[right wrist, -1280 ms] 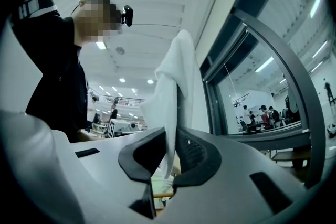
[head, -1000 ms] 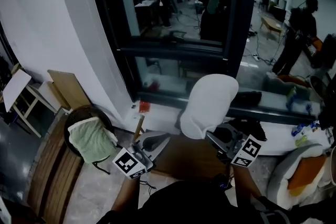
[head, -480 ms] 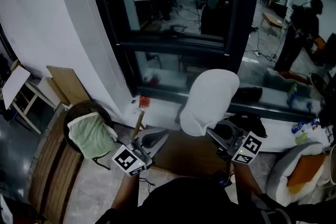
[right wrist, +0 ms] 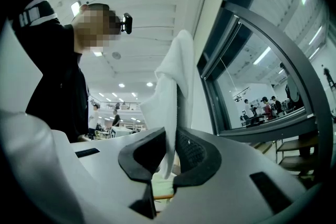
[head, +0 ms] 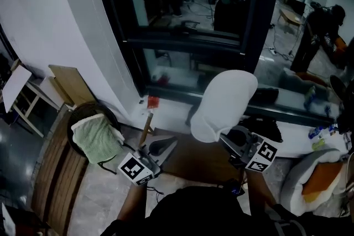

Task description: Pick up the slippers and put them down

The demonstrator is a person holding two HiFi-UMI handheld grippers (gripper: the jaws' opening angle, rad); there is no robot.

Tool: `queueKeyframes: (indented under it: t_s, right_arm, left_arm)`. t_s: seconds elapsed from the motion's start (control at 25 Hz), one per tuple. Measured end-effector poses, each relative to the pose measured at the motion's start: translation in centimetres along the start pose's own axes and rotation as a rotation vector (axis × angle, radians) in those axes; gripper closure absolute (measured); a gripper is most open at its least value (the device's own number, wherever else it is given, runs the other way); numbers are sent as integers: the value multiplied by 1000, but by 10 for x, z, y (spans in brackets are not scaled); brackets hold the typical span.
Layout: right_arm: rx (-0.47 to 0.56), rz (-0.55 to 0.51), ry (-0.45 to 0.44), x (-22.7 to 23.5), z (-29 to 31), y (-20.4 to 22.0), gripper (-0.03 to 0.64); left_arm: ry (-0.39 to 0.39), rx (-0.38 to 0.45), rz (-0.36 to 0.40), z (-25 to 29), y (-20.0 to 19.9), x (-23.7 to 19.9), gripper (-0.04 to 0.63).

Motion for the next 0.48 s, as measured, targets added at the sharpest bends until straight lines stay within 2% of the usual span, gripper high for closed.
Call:
queueKeyframes:
  t_s: [0.28,0.48]
  right_arm:
    - [-32,102,17,9,3,19,561]
    - [-70,187,37,15,3,43,561]
  left_arm:
    - [-26,-20,-37,-5,10,-2,580]
    - [-59,-74,-86,-11,27,-3,580]
Point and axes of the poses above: the fingertips, and each gripper's own axes: z forward along the fingers, x to its right, y out of its underside, the point moved 7 cm from there along -z, backward along the fingers
